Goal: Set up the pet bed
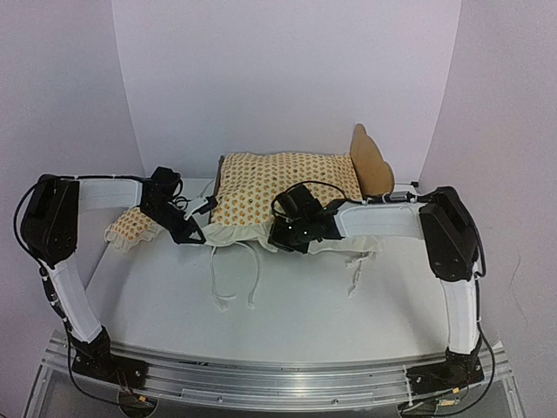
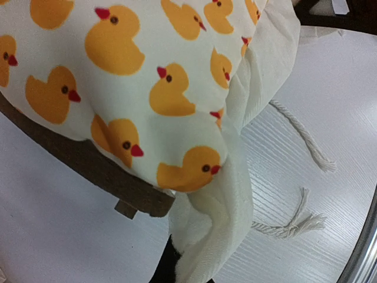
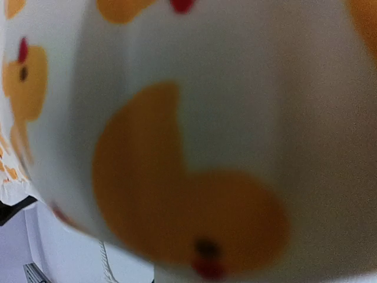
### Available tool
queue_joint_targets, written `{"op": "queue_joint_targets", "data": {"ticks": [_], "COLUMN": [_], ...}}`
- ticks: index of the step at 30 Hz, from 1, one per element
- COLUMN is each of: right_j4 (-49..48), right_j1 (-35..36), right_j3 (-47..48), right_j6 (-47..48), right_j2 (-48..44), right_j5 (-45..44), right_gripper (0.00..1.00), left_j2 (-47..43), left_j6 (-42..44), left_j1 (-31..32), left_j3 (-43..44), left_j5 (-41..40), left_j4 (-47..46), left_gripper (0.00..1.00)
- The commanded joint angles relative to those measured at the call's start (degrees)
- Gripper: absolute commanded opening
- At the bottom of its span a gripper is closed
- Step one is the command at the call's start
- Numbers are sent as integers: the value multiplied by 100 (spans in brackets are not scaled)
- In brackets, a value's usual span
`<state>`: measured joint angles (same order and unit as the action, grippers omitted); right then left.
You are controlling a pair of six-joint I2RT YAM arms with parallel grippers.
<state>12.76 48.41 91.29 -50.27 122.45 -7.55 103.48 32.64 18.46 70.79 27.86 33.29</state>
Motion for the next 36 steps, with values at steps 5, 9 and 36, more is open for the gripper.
{"op": "queue_joint_targets", "data": {"ticks": [5,9,36], "right_j4": [251,459,935], "right_j1": [-328,-447,-358], "right_j3": [-827,-980,-659], "right_j6": [748,838,2054], "right_j2": [-1518,-1602,-1849], "right_j5": [1218,1399,2601], "right_gripper": [0,0,66], "left_j2": [-597,-734,-658], "left_j6": [393,772,1402], "left_j1": [-89,-517,-1163], "left_j3": [883,1068,654], "left_j5": [873,1525,-1669], "left_j4": [1354,2020,809], "left_gripper": [0,0,100]}}
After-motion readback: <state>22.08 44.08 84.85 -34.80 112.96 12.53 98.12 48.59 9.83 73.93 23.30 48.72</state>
